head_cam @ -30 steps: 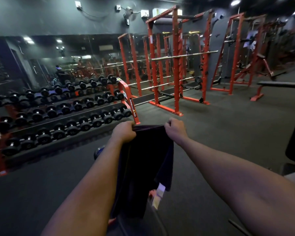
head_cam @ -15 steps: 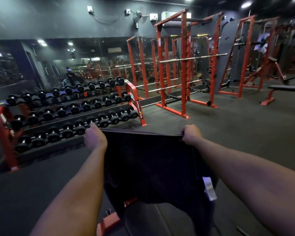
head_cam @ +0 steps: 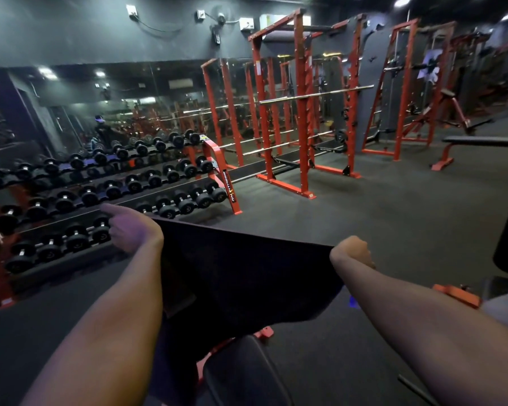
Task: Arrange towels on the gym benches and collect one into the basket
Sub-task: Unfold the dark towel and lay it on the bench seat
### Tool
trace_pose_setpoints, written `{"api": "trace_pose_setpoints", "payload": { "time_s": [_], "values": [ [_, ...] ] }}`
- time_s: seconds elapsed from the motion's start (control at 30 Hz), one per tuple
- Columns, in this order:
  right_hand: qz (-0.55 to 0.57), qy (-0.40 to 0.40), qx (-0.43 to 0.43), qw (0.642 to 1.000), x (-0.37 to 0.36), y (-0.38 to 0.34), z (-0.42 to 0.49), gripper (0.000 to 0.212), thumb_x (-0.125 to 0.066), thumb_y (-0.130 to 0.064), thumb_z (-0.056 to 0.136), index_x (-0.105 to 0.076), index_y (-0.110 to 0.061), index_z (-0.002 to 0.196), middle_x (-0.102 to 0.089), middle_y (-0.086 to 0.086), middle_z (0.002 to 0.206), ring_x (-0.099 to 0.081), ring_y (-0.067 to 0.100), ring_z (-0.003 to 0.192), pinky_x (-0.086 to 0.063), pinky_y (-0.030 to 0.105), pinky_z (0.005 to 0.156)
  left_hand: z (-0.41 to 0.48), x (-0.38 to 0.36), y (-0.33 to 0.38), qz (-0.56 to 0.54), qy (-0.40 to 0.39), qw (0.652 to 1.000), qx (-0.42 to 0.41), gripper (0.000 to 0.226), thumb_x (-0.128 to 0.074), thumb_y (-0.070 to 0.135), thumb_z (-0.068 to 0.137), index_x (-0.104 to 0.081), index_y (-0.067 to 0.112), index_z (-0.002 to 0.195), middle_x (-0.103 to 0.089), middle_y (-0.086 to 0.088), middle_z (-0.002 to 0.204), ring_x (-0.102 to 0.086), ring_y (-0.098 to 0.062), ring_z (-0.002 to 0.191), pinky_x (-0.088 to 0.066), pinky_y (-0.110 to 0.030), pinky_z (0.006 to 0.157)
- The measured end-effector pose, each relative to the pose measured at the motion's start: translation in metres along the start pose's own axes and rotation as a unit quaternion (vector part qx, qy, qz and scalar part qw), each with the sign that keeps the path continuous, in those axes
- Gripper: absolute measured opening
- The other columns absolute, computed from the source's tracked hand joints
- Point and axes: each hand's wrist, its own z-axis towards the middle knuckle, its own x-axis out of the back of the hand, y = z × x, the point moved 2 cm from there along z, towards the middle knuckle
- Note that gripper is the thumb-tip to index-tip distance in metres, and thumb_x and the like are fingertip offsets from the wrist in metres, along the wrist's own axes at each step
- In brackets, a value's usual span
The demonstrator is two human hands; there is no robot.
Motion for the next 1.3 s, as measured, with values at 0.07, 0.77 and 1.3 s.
{"api": "trace_pose_setpoints", "payload": {
  "time_s": [0.07,0.77,1.3],
  "values": [
    [0.016,-0.001,-0.017,1.000,0.001,0.008,0.003,0.033,-0.043,0.005,0.090,-0.069,-0.002,0.108,-0.070,0.015,0.110,-0.065,0.035,0.104,-0.047,0.043,0.088,0.000,0.001,0.000,0.015,-0.005,1.000,-0.006,0.035,-0.032,0.000,0.101,-0.035,-0.001,0.136,-0.065,-0.032,0.106,-0.063,-0.047,0.100,-0.050,-0.054,0.082],
    [0.146,-0.330,0.412,0.837,-0.037,-0.091,-0.087,0.008,-0.066,-0.014,0.091,-0.067,-0.006,0.091,-0.062,0.010,0.063,-0.057,0.018,0.046,-0.054,0.032,0.045,-0.114,-0.052,0.064,-0.041,-0.474,0.793,-0.382,0.013,-0.069,0.018,0.086,-0.070,0.006,0.080,-0.068,-0.011,0.080,-0.058,-0.020,0.072,-0.037,-0.021,0.065],
    [0.162,-0.063,0.405,0.898,0.010,-0.098,-0.035,0.024,-0.064,-0.025,0.091,-0.066,-0.007,0.075,-0.058,0.003,0.066,-0.052,0.019,0.064,-0.030,0.024,0.060,-0.123,-0.089,-0.019,0.103,-0.542,0.786,-0.278,0.017,-0.050,0.032,0.096,-0.058,0.019,0.101,-0.064,-0.009,0.115,-0.058,-0.030,0.108,-0.042,-0.044,0.101]
  ]
}}
